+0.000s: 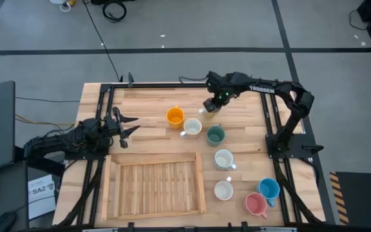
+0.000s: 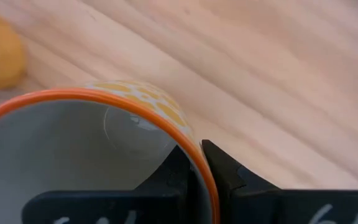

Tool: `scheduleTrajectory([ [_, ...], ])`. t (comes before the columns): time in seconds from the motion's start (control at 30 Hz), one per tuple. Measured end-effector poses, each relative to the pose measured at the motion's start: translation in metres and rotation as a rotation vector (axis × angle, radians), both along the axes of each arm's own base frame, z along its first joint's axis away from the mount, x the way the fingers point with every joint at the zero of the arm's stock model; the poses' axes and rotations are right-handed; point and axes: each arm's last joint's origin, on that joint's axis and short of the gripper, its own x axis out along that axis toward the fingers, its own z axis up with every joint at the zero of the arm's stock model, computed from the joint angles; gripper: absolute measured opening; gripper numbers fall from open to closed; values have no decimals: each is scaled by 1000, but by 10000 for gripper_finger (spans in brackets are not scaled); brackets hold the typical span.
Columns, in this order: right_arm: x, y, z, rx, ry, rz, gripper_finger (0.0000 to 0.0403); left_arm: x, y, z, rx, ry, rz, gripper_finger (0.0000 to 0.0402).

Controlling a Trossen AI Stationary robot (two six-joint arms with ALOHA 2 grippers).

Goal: Place coffee mugs
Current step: Put the yellow patterned mug on the shelf

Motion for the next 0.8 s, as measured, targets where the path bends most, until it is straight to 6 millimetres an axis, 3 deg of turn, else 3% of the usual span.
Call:
scheduleTrajectory([
  [0.23, 9, -9, 69, -108, -92, 117, 30, 0, 0, 0, 0, 0, 0, 164],
  [0.37, 16, -3, 109, -184, -173, 187, 30, 0, 0, 0, 0, 0, 0, 164],
  [0.57, 25, 23, 160, -283, -298, 309, 30, 0, 0, 0, 0, 0, 0, 164],
  [0.8, 34, 67, 200, -361, -414, 443, 30, 0, 0, 0, 0, 0, 0, 164],
])
